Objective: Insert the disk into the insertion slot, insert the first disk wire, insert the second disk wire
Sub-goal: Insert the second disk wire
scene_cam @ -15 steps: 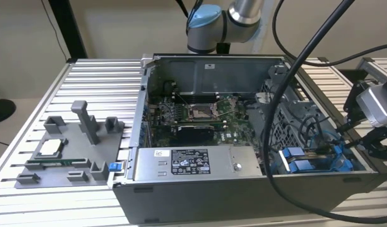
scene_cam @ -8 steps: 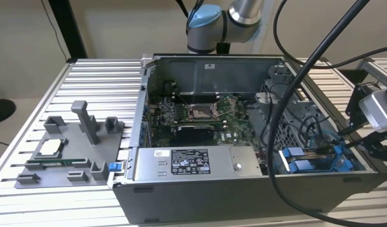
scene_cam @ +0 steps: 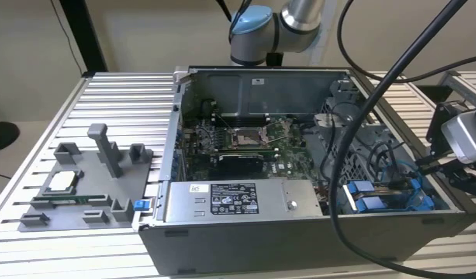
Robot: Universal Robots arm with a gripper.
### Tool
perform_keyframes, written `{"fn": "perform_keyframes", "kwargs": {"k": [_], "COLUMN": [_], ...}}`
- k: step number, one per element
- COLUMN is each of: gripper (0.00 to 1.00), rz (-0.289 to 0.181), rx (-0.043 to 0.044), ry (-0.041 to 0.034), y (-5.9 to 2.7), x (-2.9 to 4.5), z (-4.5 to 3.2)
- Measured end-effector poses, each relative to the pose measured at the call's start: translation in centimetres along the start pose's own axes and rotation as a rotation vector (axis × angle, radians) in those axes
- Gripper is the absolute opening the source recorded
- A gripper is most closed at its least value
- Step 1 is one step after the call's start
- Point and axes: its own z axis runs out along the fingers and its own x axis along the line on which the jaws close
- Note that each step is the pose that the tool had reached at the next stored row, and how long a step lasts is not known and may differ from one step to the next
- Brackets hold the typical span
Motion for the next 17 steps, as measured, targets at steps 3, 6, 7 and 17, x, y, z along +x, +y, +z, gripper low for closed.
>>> {"fn": "perform_keyframes", "kwargs": {"k": [3,6,7,17], "gripper": [1.00,1.00,1.00,0.00], "rz": [0.001,0.001,0.001,0.004], "rx": [0.0013,0.0017,0.0017,0.0047], "ry": [-0.0097,-0.0128,-0.0132,-0.0326], "y": [0.01,0.02,0.03,0.01], "x": [0.08,0.13,0.13,0.08], "z": [0.04,0.06,0.07,-0.09]}}
